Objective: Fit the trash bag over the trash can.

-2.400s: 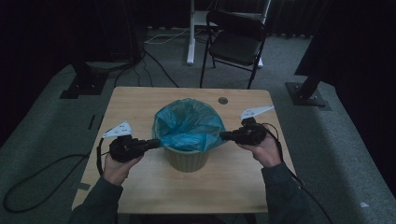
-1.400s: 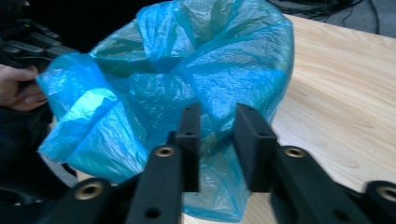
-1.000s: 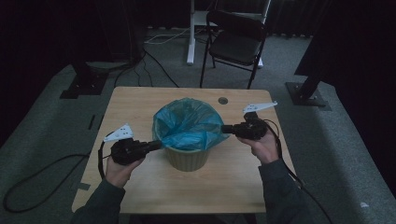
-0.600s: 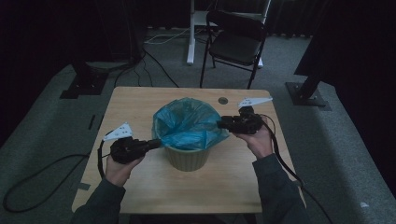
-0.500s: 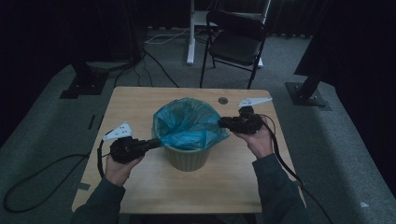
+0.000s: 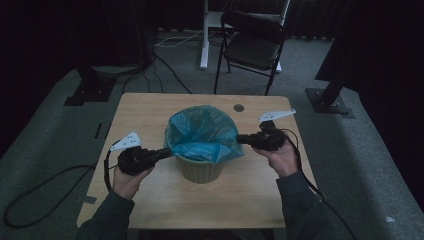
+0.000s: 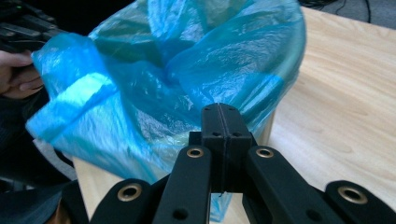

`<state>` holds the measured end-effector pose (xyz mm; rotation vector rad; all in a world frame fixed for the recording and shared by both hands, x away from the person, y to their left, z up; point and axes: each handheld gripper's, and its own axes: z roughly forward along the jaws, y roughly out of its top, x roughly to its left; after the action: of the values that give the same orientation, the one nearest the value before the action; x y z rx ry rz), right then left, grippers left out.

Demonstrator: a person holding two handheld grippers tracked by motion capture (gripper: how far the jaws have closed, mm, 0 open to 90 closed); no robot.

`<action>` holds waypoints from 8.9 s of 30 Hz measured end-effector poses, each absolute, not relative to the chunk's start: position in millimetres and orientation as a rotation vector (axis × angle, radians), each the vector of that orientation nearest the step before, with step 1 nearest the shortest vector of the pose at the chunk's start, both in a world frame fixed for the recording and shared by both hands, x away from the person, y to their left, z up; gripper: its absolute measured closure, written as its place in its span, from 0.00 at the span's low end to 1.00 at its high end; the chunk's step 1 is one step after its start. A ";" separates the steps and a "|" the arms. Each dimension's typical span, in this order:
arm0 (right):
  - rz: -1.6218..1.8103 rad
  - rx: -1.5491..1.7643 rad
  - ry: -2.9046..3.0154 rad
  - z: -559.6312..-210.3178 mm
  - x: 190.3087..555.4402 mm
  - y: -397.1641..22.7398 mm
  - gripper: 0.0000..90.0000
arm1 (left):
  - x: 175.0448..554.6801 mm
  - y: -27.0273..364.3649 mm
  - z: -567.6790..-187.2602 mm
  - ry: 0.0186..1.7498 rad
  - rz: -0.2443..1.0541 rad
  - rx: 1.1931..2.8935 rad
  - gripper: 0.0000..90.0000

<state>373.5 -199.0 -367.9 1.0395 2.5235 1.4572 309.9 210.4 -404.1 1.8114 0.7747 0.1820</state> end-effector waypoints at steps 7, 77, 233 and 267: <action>1.495 1.032 2.549 -371.2 363.4 -203.7 1.00 | 305.5 208.7 -411.3 0.773 0.161 1.818 0.99; 1.373 1.147 2.472 -380.3 367.0 -226.8 0.80 | 311.6 216.5 -419.0 0.832 0.173 1.794 0.78; 1.388 1.113 2.516 -384.7 382.9 -214.6 0.96 | 440.9 12.6 -380.4 0.471 0.364 2.738 0.67; 1.402 1.113 2.512 -384.2 381.7 -217.0 0.89 | 423.1 9.7 -372.2 0.340 0.225 2.641 0.65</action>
<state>381.7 -217.0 -384.2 1.1129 2.5116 1.4019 423.1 9.7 -372.2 2.6414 0.3402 0.2248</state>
